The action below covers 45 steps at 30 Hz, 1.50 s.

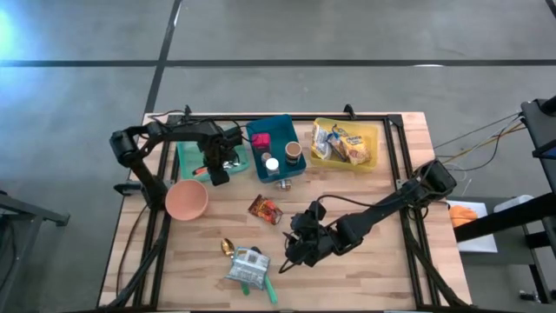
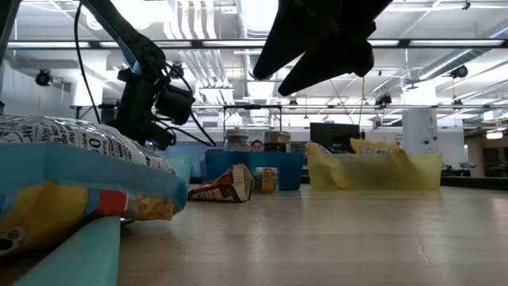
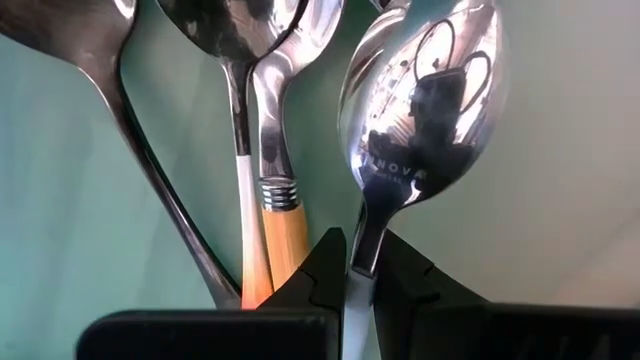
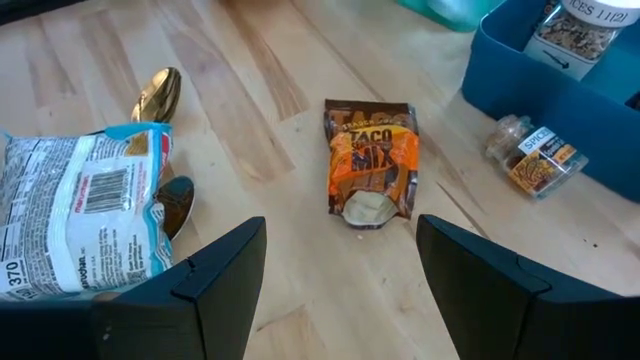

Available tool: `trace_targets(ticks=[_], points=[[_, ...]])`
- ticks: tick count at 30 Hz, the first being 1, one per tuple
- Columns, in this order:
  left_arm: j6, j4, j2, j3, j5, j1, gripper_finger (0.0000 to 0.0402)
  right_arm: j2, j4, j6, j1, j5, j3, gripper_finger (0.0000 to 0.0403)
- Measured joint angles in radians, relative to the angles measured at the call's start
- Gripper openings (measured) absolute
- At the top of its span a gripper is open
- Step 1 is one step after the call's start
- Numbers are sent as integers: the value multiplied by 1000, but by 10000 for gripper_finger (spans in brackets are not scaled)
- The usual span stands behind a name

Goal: Pick & Place Food Item
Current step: Put the light blue spoon into the green bin, then put the orange seasoning bag into the blue bin

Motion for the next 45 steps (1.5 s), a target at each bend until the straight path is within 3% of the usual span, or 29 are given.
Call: trace_targets(ticks=[6,13,25,34,38,45], points=[[-19,3,0,-1,2,-1,25,0,0,0,-1,0,0,258],[-47,8,0,-3,5,-1,74,0,0,0,-1,0,0,258],[-76,21,1,0,-16,-1,82,0,0,-4,-1,0,0,258],[-102,26,2,38,-194,-1,87,0,-1,-9,-1,0,0,258],[-128,11,2,62,-198,-2,119,0,-2,-9,-1,0,0,258],[-136,-52,2,79,-197,-5,224,0,-3,-19,-1,0,0,258]])
